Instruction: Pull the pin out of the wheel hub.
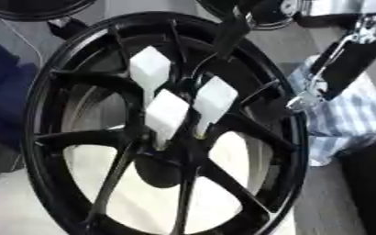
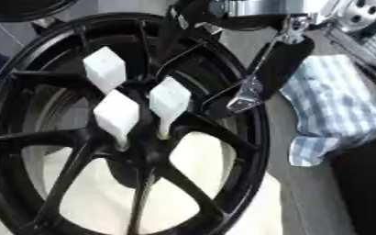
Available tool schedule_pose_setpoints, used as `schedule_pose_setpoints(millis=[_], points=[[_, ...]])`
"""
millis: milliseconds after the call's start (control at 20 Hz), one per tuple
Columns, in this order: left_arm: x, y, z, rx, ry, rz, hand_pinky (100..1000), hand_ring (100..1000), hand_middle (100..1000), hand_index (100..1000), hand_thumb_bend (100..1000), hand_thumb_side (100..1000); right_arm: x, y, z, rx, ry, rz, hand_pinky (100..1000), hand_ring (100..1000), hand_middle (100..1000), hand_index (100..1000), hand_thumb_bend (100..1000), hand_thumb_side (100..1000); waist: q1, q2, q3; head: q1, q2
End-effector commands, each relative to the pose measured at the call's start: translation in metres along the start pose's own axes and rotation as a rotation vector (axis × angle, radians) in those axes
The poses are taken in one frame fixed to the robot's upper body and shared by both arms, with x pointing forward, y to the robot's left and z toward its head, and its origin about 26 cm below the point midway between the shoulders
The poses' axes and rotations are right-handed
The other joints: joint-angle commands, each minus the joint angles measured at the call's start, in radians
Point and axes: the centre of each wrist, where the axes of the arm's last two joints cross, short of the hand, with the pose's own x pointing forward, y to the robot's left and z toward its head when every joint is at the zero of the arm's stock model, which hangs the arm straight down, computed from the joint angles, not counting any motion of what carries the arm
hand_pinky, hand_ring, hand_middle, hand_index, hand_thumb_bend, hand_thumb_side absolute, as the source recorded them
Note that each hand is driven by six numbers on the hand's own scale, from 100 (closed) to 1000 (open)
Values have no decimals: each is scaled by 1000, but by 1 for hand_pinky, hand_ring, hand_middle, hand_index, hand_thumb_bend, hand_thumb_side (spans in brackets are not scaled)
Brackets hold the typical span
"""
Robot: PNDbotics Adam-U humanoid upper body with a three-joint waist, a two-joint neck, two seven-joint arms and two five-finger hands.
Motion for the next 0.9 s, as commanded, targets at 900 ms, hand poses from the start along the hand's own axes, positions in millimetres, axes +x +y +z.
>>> schedule_pose_setpoints(millis=[900], points=[[9,1,-8,-9,-32,-23,895,755,626,773,102,718,0,12,-3,-5,110,-46,781,788,751,781,554,122,-21,2,43,-20,-26]])
